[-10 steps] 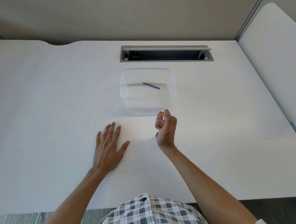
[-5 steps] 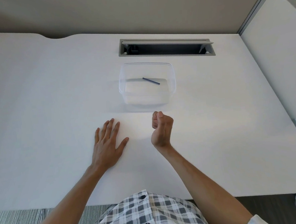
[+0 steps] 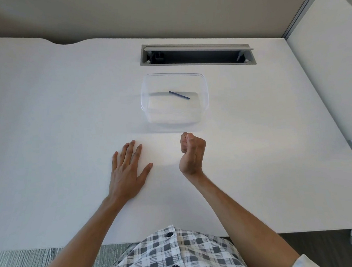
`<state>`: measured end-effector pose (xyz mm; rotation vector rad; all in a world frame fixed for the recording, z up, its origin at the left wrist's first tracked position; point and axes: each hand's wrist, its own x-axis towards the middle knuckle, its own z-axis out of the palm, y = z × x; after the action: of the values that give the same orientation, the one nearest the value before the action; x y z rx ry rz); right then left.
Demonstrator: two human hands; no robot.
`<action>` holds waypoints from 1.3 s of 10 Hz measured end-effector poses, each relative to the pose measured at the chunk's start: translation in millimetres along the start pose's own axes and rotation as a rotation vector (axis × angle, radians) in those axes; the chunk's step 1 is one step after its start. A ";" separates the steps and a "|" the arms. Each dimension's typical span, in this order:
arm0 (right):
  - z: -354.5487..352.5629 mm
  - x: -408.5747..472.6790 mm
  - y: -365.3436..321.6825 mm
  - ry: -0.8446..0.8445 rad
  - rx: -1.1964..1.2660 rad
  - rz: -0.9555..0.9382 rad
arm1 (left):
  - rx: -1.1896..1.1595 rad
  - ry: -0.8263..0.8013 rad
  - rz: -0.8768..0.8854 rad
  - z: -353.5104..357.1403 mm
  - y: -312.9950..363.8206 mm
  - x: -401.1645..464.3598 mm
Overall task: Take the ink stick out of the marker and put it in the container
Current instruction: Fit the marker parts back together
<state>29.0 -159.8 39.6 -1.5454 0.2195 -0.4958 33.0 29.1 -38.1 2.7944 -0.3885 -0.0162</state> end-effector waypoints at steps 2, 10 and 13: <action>-2.8 3.8 -3.0 -0.012 0.019 0.042 | 0.005 -0.004 -0.001 0.4 0.9 0.3; -50.3 -0.6 -7.8 0.027 -0.207 0.069 | -0.008 0.010 0.007 -0.3 0.8 -0.9; -64.8 -19.8 8.3 0.062 -0.396 0.073 | -0.005 0.010 0.008 -0.3 0.1 -1.3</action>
<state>-15.6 -209.8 26.0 -1.9007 0.4409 -0.4615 31.7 29.5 -37.8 2.7865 -0.3973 -0.0018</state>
